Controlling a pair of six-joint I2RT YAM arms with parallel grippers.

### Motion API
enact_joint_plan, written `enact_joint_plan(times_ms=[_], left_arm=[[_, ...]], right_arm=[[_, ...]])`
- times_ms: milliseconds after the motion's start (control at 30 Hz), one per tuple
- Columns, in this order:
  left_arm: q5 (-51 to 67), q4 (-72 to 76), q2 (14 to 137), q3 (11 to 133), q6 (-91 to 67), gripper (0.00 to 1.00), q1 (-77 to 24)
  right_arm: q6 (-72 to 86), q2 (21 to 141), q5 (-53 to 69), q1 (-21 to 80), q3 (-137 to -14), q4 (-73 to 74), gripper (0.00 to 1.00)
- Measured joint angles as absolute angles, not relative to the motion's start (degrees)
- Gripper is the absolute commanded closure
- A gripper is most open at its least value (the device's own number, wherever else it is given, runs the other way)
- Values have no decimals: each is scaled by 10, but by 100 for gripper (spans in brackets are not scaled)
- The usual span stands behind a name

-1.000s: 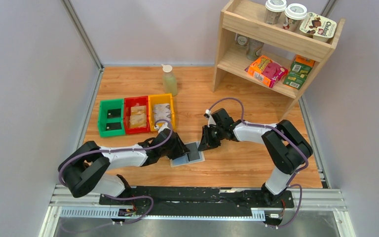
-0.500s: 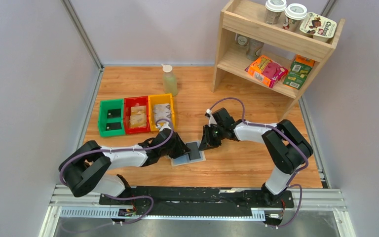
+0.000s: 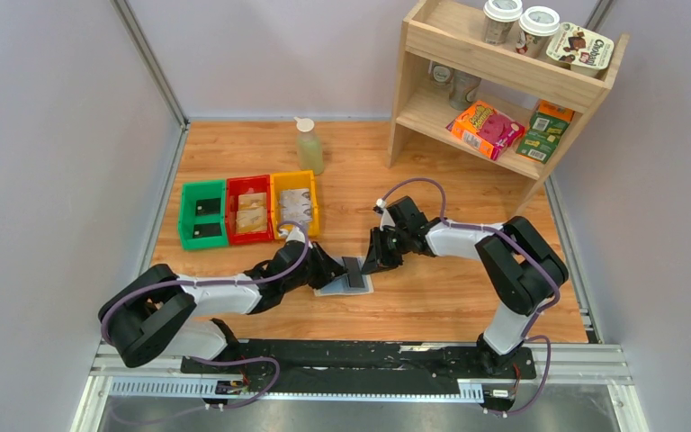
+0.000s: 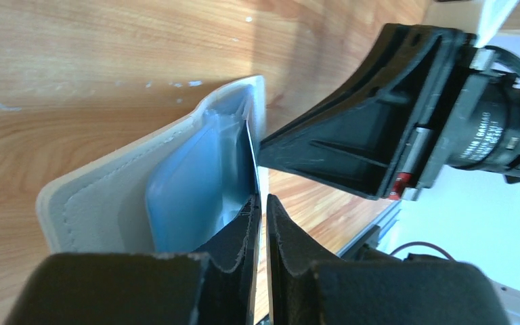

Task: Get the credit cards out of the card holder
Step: Remove the credit card from the card holder.

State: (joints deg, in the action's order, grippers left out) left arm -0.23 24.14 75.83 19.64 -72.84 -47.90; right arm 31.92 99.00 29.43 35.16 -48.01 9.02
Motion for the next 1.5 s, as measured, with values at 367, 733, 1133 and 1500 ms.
enact_joint_plan(times_ms=[367,733,1133,1500], left_arm=[[9,302,775,194,-732,80,-479],[-6,231,741,194,-720,100,-480],[-38,107,652,199,-704,100,-481],[-82,-22,527,199,-661,100,-483]], right_arm=[[322,994,301,351,-481,86,81],[326,1001,306,352,-485,84,82],[335,1009,302,352,-493,92,85],[336,1009,302,352,-493,91,83]])
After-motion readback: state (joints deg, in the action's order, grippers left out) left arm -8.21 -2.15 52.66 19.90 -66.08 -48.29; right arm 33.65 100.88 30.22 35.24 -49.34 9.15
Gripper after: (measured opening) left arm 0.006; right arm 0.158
